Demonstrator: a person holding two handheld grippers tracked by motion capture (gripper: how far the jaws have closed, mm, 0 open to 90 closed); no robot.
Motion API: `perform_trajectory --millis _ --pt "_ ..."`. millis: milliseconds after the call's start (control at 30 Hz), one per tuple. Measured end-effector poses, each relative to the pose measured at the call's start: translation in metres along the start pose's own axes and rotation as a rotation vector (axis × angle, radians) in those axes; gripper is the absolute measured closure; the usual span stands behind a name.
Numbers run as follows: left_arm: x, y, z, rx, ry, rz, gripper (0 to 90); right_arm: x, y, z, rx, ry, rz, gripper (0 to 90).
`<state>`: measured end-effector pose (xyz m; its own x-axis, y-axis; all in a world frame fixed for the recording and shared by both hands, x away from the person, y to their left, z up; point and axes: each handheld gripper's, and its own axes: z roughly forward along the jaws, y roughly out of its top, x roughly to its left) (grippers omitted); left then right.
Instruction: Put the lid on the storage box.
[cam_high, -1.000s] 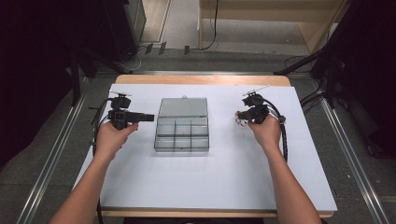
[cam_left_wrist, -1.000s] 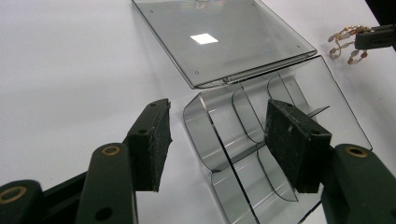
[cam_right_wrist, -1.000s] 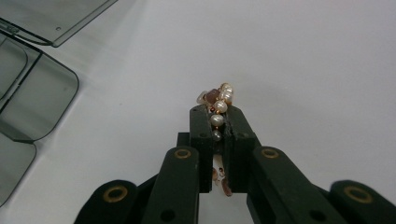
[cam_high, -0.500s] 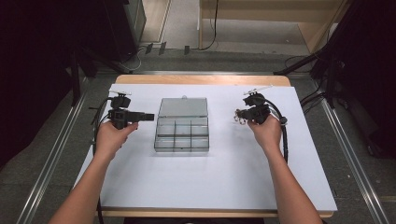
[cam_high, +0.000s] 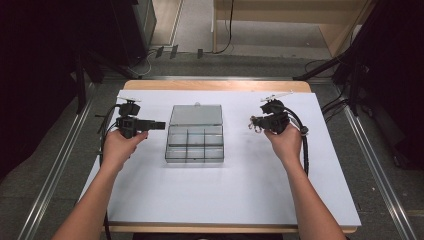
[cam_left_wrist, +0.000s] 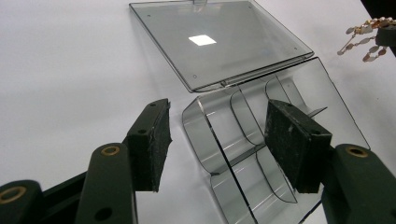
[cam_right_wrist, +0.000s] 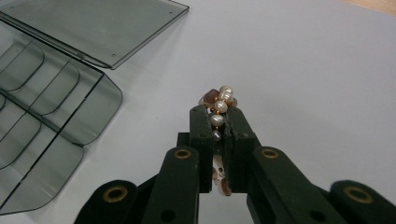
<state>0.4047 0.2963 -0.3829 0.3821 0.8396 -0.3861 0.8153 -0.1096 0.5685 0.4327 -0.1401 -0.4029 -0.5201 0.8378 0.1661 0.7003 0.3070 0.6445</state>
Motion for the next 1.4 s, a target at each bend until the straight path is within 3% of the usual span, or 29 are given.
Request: perform_trajectory --millis 1000,1400 --pt "0.000 0.001 -0.003 -0.014 0.002 0.004 41.3 0.033 0.003 -0.012 -0.058 0.073 -0.094 85.7" --pt "-0.001 0.002 -0.003 -0.013 0.007 0.012 41.2 0.047 0.006 -0.012 -0.074 0.124 -0.121 85.7"
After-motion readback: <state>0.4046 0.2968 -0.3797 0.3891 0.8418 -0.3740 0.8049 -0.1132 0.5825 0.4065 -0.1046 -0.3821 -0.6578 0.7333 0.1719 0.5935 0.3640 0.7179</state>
